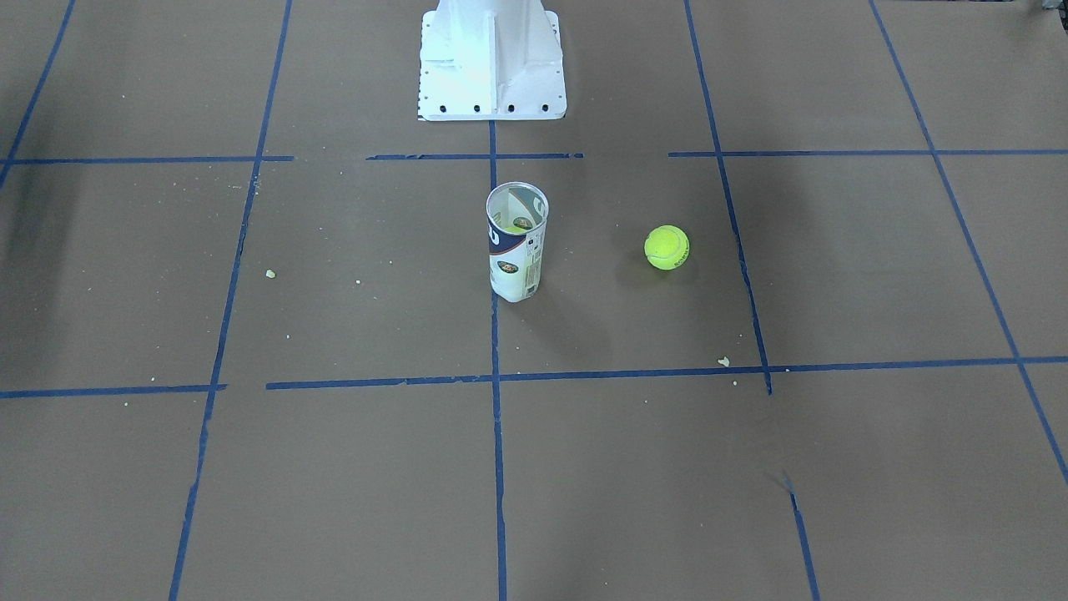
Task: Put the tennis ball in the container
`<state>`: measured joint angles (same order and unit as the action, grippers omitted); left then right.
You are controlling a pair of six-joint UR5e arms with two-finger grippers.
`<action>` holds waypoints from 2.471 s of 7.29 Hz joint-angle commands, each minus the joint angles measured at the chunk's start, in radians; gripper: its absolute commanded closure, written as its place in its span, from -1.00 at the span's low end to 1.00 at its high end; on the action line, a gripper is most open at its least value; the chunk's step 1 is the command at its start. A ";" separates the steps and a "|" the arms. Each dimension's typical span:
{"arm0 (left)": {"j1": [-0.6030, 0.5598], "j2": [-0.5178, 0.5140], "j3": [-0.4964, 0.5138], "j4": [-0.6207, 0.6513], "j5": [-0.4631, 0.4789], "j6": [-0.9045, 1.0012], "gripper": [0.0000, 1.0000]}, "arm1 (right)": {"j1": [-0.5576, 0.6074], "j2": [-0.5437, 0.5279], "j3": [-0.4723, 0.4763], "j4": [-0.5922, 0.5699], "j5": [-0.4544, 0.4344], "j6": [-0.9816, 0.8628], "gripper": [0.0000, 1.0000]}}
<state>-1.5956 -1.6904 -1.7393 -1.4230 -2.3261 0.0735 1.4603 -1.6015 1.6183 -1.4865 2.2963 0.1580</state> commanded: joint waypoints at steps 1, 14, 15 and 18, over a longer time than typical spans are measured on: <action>0.095 -0.115 -0.142 0.111 -0.002 -0.180 -1.00 | -0.001 0.000 0.000 0.000 0.000 0.000 -1.00; 0.848 -0.236 -0.263 -0.037 0.311 -1.169 -1.00 | 0.000 0.000 0.000 0.000 0.000 0.000 -1.00; 0.886 -0.230 -0.250 -0.094 0.321 -1.237 -1.00 | 0.000 0.000 0.000 0.000 0.000 0.000 -1.00; 0.941 -0.229 -0.182 -0.186 0.387 -1.321 -1.00 | -0.001 0.000 0.000 0.000 0.000 0.000 -1.00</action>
<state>-0.6711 -1.9196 -1.9526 -1.5696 -1.9586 -1.2252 1.4597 -1.6015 1.6183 -1.4864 2.2964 0.1580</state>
